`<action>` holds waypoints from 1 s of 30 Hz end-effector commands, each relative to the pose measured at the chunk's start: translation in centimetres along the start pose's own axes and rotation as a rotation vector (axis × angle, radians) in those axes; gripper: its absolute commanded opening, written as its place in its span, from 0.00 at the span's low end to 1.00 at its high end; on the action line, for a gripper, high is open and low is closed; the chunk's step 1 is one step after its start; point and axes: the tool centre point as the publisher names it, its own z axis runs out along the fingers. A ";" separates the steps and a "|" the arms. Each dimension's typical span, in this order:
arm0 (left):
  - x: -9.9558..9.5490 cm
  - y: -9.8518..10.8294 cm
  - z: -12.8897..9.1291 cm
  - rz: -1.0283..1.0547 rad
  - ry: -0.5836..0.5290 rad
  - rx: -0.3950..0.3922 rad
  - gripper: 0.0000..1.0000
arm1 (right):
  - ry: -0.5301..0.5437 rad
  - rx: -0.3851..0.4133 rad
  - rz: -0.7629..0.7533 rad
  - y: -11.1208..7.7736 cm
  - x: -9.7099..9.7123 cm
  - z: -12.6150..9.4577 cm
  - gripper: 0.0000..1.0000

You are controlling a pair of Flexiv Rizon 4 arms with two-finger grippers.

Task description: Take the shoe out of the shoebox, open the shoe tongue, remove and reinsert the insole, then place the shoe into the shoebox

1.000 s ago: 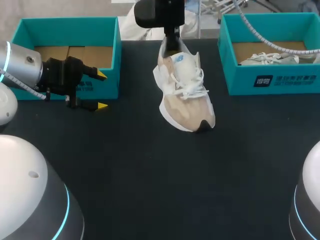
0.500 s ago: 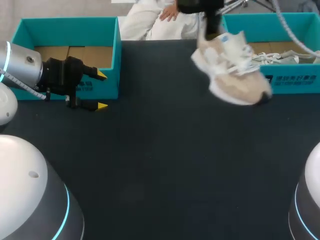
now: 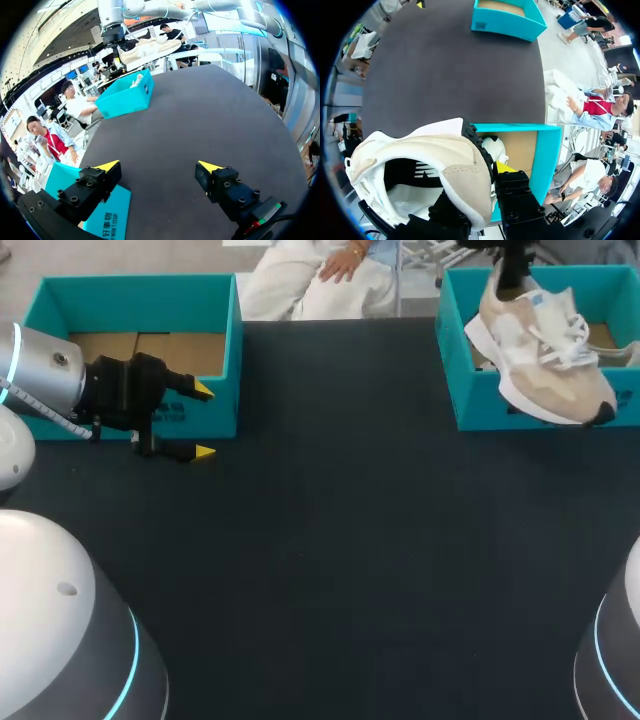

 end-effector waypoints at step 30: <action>0.1 0.0 0.0 0.000 0.000 -0.003 1.00 | 0.001 0.007 0.162 -14.3 -13.6 5.6 0.00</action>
